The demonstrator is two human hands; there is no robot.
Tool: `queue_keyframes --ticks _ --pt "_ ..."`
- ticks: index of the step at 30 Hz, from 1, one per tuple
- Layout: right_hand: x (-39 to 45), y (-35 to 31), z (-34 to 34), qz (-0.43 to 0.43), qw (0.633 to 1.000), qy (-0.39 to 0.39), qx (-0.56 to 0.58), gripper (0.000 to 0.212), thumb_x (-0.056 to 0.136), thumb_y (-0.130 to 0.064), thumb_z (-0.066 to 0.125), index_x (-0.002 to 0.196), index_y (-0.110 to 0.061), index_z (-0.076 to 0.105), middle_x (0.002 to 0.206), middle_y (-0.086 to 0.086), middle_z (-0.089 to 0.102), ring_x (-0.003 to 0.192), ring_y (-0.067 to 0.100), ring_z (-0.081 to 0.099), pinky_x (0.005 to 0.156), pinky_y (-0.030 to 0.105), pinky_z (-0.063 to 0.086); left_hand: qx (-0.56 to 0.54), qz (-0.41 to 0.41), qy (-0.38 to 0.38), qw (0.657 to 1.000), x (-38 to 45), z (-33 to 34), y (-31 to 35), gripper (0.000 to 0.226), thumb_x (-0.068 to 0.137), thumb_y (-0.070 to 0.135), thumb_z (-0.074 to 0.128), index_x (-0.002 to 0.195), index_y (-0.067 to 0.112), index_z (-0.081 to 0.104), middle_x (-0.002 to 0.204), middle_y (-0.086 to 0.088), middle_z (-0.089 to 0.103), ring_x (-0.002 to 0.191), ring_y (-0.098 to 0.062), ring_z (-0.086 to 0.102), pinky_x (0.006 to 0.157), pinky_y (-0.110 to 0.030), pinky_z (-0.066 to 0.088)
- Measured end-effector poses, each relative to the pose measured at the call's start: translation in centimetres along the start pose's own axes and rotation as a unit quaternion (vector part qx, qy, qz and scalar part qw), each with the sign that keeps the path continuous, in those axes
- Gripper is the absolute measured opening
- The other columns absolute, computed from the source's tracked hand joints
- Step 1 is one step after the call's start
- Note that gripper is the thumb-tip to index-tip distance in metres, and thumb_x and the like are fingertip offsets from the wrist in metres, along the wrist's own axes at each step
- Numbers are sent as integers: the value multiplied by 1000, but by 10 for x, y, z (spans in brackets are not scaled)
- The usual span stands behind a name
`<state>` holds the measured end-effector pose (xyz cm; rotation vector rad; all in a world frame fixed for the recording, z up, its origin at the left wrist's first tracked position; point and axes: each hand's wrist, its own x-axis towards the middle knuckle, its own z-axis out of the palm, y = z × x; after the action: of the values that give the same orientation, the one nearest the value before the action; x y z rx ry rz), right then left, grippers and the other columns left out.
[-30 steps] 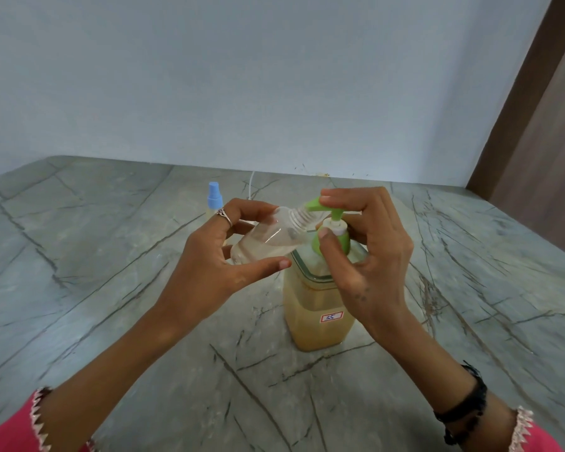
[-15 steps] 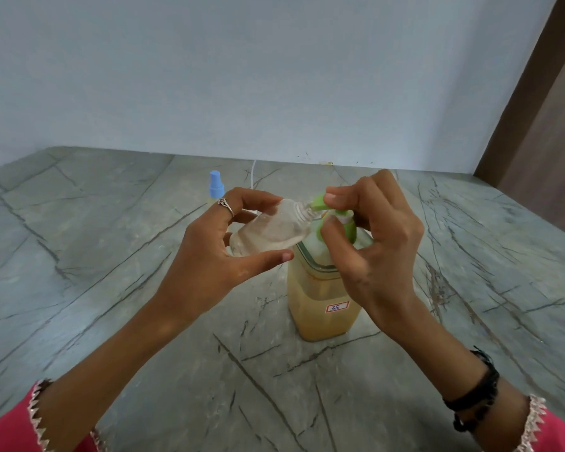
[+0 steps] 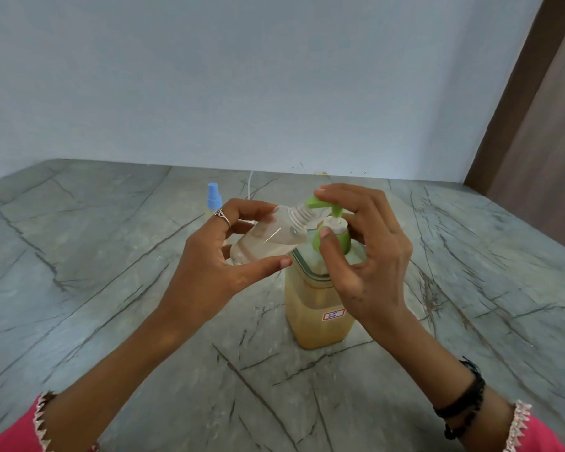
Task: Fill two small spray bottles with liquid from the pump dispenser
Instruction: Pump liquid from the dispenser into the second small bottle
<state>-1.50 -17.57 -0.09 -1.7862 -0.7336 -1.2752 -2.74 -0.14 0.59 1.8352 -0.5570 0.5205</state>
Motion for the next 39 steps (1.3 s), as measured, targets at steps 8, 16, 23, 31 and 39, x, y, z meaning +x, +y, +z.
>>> queue_keyframes --ticks 8,16,23,31,39 --pt "10 -5 1 25 1000 0 -15 13 74 -12 54 78 -4 64 82 -4 49 64 12 53 46 29 45 11 1 -8 1000 -1 1 -3 48 57 47 74 101 40 57 102 21 61 96 -4 59 71 -13 51" --pt "4 -2 1 27 1000 1 4 21 77 -9 54 94 -5 65 93 -6 50 71 8 56 50 27 48 12 8 -3 1000 -2 1 -2 48 57 48 73 102 42 57 104 22 61 97 -3 59 72 -11 50" --pt "-1 2 0 55 995 -37 70 31 82 -8 57 110 -22 56 116 -3 48 102 7 57 75 32 56 15 2 1 1000 -1 2 -1 48 59 50 71 103 42 55 105 26 59 99 -1 58 74 -17 54" --pt "-2 -1 -2 98 985 -78 118 36 86 -5 62 113 -27 56 124 -13 45 105 13 60 85 25 52 -16 -20 11 1000 -1 4 -2 45 63 37 73 103 44 55 102 29 61 97 2 59 75 -15 53" --pt "-3 -3 -4 91 990 -87 59 41 90 -14 59 123 -37 49 117 -28 39 98 -3 55 75 8 47 -28 -27 8 999 -2 3 -2 46 61 39 72 104 43 55 101 30 62 97 3 60 75 -12 51"
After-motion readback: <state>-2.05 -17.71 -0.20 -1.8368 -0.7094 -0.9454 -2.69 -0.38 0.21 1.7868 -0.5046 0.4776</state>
